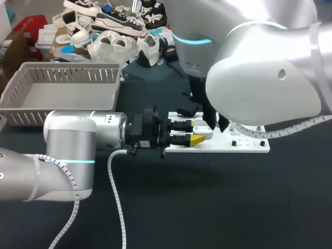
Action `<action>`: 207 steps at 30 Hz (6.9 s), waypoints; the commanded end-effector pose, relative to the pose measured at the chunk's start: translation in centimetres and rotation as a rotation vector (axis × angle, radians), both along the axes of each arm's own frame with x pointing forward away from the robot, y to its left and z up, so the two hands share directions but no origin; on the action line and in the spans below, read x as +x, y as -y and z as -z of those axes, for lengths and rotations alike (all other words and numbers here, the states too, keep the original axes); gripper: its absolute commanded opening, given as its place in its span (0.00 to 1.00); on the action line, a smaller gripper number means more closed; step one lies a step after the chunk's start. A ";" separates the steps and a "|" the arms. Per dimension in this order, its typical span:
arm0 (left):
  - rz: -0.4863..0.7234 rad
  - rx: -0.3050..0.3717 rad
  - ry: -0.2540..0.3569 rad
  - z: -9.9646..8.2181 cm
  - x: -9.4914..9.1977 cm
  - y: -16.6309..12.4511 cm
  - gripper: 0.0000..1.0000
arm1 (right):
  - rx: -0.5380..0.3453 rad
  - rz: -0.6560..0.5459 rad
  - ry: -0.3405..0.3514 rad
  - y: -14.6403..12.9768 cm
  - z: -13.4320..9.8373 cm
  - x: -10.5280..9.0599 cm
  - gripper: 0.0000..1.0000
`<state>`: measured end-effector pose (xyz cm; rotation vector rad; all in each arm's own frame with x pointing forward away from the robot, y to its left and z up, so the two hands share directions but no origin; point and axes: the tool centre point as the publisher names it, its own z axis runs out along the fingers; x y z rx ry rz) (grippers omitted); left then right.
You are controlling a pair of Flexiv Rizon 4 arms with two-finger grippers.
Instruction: Pick up each earbud case from the left stands, insert the matching earbuds, close the lid, and place the case in the box.
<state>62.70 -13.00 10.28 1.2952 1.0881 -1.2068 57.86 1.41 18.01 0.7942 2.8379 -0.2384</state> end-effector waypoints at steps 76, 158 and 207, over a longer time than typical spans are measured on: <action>0.000 -0.002 0.001 0.1 0.0 0.0 0.00 | -0.034 -0.081 -0.125 -2.1 4.0 3.9 0.00; 0.000 -0.002 0.001 0.1 0.0 0.0 0.00 | 0.380 -0.201 0.108 9.7 7.2 10.5 0.74; 0.000 -0.002 0.001 0.1 0.0 0.0 0.00 | 0.214 0.012 0.064 6.9 13.9 14.5 0.53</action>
